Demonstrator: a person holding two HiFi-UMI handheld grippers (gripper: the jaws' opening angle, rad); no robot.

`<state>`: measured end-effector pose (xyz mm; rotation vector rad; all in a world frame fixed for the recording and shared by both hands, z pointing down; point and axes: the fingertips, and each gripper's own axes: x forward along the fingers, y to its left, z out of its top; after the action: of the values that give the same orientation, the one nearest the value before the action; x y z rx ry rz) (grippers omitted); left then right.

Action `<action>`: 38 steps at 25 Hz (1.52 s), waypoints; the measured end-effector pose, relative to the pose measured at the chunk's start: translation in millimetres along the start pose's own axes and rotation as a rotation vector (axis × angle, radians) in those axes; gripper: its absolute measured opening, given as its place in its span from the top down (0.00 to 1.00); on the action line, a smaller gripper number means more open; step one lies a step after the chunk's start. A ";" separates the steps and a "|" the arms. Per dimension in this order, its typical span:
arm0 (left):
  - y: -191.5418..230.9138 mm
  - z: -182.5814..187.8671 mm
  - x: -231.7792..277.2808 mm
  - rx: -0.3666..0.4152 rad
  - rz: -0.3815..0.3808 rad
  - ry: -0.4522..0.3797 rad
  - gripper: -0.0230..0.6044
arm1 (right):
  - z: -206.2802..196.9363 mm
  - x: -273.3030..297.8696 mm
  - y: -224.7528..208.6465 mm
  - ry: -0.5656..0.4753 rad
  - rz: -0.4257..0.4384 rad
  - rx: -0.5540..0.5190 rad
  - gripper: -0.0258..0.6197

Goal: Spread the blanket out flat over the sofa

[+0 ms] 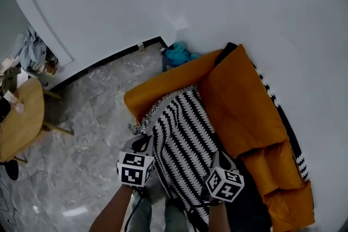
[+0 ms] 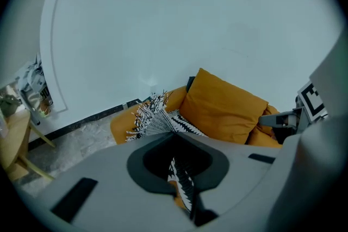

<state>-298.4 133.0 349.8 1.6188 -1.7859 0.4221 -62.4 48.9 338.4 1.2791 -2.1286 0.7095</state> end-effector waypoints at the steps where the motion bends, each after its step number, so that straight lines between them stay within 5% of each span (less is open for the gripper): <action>1: 5.9 -1.9 -0.7 -0.008 0.005 0.000 0.94 | -1.6 1.2 3.7 0.004 0.002 -0.004 0.95; 18: 103.5 -53.5 6.6 -0.128 0.090 0.020 0.94 | -25.8 43.1 66.9 0.062 0.047 -0.094 0.95; 38: 165.3 -102.5 43.2 -0.184 0.134 0.071 0.94 | -46.2 95.6 80.1 0.098 0.025 -0.139 0.95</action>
<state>-430.4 195.8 485.3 1.3474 -1.8285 0.3600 -163.6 54.8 424.5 1.1238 -2.0789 0.6093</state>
